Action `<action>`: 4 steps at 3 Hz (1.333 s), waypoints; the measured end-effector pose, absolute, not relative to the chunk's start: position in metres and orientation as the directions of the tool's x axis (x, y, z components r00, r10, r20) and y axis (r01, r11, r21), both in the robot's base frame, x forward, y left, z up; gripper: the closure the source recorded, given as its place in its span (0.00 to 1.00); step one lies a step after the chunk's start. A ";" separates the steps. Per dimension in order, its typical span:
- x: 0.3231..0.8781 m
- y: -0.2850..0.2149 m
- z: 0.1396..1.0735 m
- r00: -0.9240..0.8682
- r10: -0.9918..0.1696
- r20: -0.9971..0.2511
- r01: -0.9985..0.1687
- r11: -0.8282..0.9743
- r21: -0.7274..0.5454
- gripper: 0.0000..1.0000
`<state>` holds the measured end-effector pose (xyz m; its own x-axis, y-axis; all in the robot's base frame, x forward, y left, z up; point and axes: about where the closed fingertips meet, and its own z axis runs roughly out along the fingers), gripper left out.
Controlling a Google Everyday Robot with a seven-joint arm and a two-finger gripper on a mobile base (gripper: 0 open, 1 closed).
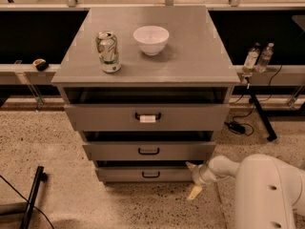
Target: Open bottom drawer
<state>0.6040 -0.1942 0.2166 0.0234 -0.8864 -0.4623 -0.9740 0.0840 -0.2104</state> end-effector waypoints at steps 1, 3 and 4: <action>0.626 -0.200 0.184 -0.026 -0.885 -0.465 -0.969 0.137 -0.206 0.00; 0.636 -0.192 0.182 -0.021 -0.890 -0.456 -0.969 0.131 -0.211 0.16; 0.636 -0.191 0.182 -0.019 -0.890 -0.456 -0.969 0.129 -0.212 0.27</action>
Offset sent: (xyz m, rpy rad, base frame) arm 0.0342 -0.0093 -0.0372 0.0063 -0.0055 -0.0717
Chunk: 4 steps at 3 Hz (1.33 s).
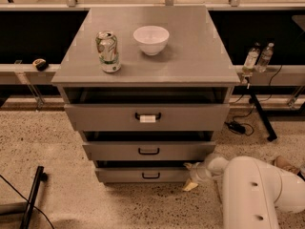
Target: Open bottom drawer
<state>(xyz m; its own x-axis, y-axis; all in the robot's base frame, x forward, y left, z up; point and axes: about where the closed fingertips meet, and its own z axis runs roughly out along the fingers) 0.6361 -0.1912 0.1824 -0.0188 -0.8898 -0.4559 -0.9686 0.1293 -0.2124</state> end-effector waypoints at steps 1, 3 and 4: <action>0.632 -0.188 0.186 -0.004 -0.889 -0.458 -0.969 0.116 -0.217 0.28; 0.616 -0.169 0.193 0.066 -0.888 -0.454 -0.977 0.034 -0.208 0.48; 0.609 -0.161 0.187 0.086 -0.888 -0.451 -0.983 -0.002 -0.183 0.51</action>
Offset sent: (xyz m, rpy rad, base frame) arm -0.0164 0.0150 0.0278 0.0022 -0.0406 0.0853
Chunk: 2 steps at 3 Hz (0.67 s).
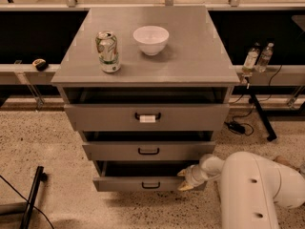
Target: Open bottom drawer
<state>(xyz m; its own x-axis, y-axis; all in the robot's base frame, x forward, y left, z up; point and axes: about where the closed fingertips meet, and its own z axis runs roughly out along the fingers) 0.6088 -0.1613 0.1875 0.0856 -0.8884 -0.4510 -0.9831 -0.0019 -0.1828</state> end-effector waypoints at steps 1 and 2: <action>0.594 -0.157 0.186 0.104 -0.879 -0.465 -0.986 -0.032 -0.161 0.47; 0.569 -0.158 0.187 0.123 -0.871 -0.476 -0.989 -0.067 -0.132 0.37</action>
Offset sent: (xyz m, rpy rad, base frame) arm -0.0797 0.0001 0.0041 0.0290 0.0999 0.1226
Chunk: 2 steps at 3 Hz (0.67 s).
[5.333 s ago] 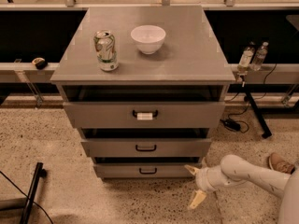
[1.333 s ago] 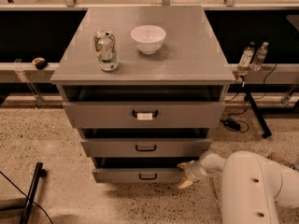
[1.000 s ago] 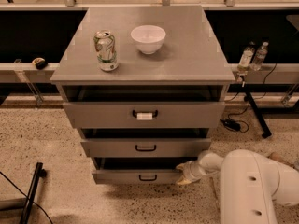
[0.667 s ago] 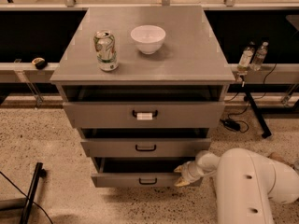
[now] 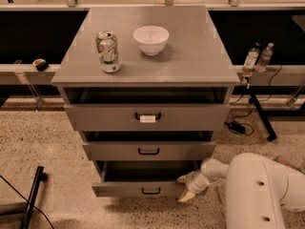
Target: Open bottom drawer
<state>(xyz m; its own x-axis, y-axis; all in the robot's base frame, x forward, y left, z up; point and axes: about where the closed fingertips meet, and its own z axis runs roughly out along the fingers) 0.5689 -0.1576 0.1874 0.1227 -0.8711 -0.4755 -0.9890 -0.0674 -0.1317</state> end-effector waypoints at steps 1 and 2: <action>0.536 -0.159 0.187 0.136 -0.873 -0.469 -0.991 -0.111 -0.081 0.35; 0.506 -0.161 0.188 0.136 -0.864 -0.485 -0.990 -0.140 -0.028 0.36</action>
Offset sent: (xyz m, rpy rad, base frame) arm -0.0985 -0.0108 0.0073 0.0089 0.1681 0.1090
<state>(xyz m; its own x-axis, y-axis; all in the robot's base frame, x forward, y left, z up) 0.5057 -0.1614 0.1885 0.1361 -0.8636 -0.4855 -0.9897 -0.1400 -0.0283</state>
